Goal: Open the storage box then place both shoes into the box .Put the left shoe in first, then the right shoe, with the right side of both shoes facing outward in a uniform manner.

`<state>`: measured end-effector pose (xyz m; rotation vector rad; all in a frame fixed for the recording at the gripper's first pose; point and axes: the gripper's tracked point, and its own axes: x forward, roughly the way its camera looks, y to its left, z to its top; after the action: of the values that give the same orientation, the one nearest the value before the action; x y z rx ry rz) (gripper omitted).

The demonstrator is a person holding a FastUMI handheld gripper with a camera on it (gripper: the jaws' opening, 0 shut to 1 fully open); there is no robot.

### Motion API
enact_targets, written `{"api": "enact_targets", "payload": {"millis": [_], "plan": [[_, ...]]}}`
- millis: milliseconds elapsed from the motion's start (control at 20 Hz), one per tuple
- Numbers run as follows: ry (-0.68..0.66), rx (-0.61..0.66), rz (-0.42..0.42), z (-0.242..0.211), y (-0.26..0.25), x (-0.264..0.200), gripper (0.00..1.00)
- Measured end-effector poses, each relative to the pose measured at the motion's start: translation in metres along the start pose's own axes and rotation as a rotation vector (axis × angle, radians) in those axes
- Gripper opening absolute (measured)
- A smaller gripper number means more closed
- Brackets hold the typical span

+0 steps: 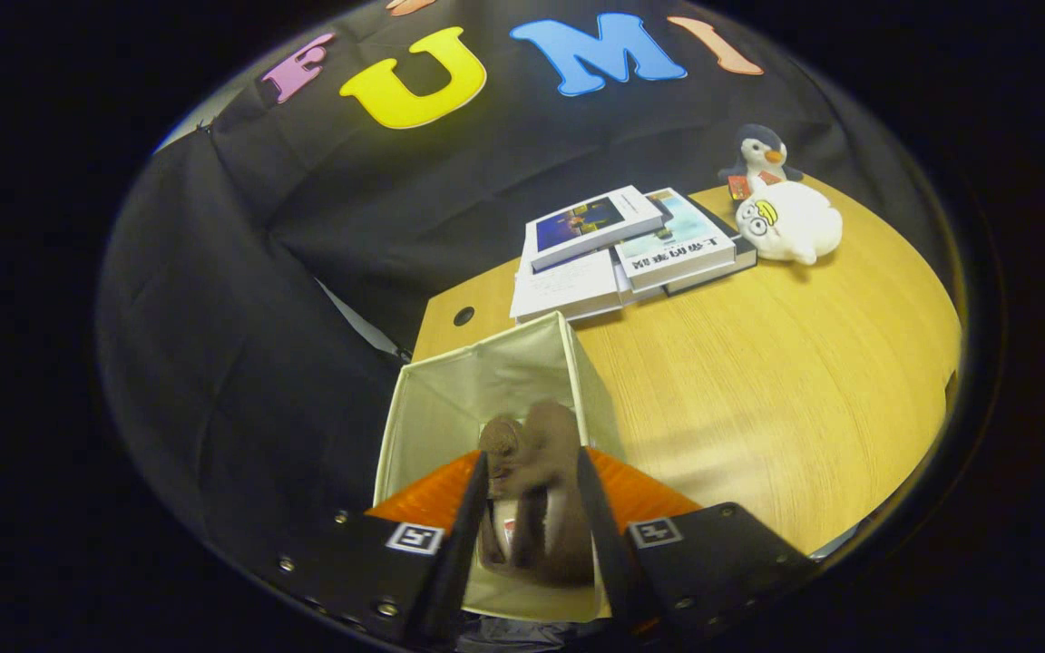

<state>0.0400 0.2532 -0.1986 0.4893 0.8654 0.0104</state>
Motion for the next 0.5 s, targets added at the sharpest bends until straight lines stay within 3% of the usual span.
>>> {"api": "enact_targets", "payload": {"millis": [100,500], "plan": [[-0.046,-0.057,0.001,0.014,0.0,-0.011,0.99],[-0.257,-0.289,0.02,0.083,-0.02,-0.084,0.99]]}}
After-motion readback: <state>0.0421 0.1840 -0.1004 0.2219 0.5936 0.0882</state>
